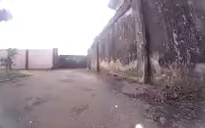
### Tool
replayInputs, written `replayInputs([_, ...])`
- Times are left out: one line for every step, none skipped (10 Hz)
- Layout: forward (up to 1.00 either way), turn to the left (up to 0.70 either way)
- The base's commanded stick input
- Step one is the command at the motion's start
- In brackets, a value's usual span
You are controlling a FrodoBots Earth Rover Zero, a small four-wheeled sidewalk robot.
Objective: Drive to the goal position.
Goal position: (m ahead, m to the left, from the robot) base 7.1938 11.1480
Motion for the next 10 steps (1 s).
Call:
replayInputs([0.70, 0.00])
replayInputs([0.70, 0.00])
replayInputs([0.70, 0.00])
replayInputs([0.70, 0.00])
replayInputs([0.70, 0.00])
replayInputs([0.70, 0.00])
replayInputs([0.70, 0.00])
replayInputs([0.70, 0.00])
replayInputs([0.70, 0.00])
replayInputs([0.70, 0.00])
